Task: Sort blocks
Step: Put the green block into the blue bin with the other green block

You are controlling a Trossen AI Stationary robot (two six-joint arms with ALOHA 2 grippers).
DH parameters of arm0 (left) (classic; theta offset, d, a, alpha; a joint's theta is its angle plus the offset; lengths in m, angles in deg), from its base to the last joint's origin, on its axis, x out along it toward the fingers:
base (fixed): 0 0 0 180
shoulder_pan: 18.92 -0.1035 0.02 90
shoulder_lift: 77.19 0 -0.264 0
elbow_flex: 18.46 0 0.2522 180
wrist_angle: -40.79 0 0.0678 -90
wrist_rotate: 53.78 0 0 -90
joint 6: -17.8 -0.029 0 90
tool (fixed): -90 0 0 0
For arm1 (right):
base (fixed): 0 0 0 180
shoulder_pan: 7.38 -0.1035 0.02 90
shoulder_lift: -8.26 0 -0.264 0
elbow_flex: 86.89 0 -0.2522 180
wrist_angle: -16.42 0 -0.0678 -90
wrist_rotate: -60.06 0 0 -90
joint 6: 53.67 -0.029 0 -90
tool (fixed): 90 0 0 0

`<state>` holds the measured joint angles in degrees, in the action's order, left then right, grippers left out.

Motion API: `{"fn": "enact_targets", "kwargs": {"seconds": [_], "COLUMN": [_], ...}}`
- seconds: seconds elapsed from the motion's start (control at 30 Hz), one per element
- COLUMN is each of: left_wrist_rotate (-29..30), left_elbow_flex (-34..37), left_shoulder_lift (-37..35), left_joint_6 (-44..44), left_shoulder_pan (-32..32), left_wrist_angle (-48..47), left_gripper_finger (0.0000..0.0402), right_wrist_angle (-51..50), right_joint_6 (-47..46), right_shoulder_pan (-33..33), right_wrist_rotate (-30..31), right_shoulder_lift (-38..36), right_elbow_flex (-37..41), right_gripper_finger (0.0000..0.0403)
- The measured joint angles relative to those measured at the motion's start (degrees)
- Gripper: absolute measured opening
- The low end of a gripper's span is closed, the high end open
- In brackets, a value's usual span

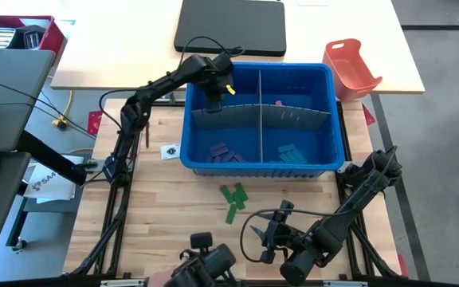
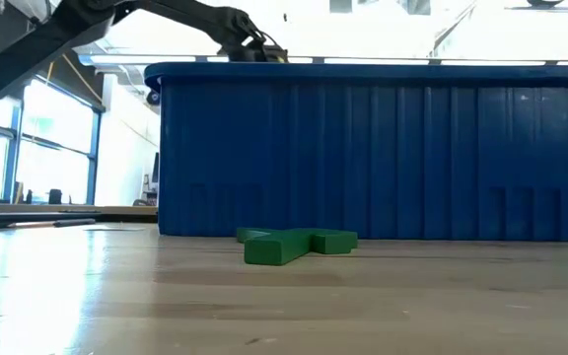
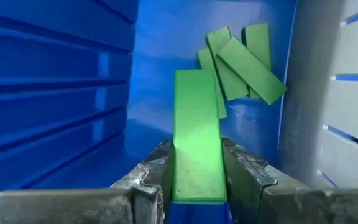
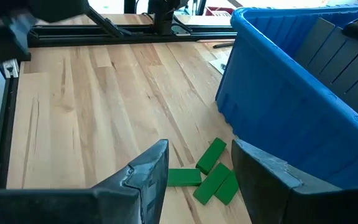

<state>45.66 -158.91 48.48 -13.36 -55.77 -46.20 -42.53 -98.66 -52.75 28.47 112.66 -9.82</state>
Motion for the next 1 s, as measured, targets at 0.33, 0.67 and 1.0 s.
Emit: {"fn": "enact_targets", "kwargs": {"seconds": [0.33, 0.67, 1.0], "left_wrist_rotate": [-9.6, -10.8, -11.5], "left_elbow_flex": [-0.1, 0.0, 0.5], "left_shoulder_lift": [0.1, 0.4, 4.4], "left_joint_6": [25.7, 40.7, 45.6], "left_shoulder_pan": [-3.9, -4.2, -3.9], "left_wrist_angle": [1.7, 7.6, 6.0], "left_gripper_finger": [0.0096, 0.0096, 0.0096], "right_wrist_angle": [-0.4, -0.9, -0.8], "right_joint_6": [-1.1, -1.2, -1.6], "right_shoulder_pan": [0.0, -0.1, 0.0], "right_wrist_rotate": [-0.1, -0.1, -0.6], "right_shoulder_lift": [0.0, 0.0, 0.0], "right_elbow_flex": [0.0, 0.0, 0.0], "right_gripper_finger": [0.0171, 0.0171, 0.0171]}}
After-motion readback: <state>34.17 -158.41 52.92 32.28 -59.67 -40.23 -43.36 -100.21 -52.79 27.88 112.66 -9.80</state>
